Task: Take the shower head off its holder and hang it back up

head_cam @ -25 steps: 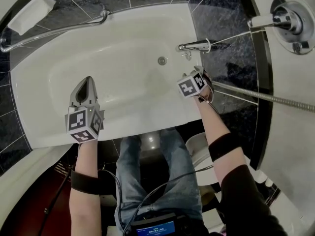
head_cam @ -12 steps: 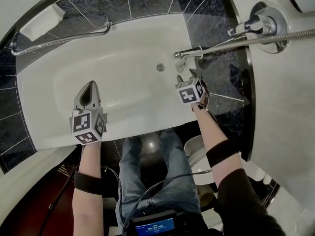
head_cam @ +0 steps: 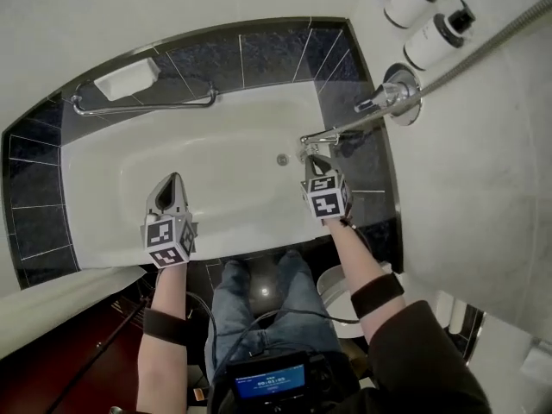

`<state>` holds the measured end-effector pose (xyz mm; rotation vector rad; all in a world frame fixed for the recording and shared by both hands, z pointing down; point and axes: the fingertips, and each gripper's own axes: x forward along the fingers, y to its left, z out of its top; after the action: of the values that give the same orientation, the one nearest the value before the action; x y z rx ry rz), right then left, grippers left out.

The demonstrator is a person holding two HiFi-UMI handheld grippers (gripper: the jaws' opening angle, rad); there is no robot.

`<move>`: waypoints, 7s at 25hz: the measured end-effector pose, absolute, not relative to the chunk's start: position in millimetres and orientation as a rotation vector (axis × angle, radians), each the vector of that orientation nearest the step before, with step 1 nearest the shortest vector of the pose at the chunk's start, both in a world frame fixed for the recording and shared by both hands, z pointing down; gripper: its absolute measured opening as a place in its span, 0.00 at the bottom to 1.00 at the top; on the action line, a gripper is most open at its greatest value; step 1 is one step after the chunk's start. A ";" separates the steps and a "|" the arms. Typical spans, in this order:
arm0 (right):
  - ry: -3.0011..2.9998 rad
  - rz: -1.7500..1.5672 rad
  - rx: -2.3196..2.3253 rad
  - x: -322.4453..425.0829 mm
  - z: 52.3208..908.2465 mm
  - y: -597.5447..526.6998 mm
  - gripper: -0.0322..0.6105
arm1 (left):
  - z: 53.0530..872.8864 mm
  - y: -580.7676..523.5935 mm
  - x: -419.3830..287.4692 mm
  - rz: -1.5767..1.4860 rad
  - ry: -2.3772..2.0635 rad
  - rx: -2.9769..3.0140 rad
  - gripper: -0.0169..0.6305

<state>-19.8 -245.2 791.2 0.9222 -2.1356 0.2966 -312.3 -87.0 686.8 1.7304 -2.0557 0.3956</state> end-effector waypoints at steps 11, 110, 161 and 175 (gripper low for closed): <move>-2.349 0.235 0.977 -27.9 642.2 -233.9 0.09 | 578.3 -56.5 -324.1 0.329 -2.139 1.738 0.04; -1.991 0.332 0.921 55.7 1151.1 -294.7 0.55 | 942.4 -159.6 -234.1 0.462 -1.839 1.978 0.04; -2.418 0.830 0.502 -195.6 1043.8 -92.7 0.34 | 878.0 -45.0 -348.6 0.474 -2.041 1.733 0.04; -2.690 0.887 0.287 -293.8 779.1 -50.7 0.29 | 692.3 -9.9 -408.2 0.322 -2.258 1.641 0.04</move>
<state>-293.8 -50.7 779.1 0.2869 -2.6904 0.8869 -408.2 -9.9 692.3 1.6405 -2.2583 0.3216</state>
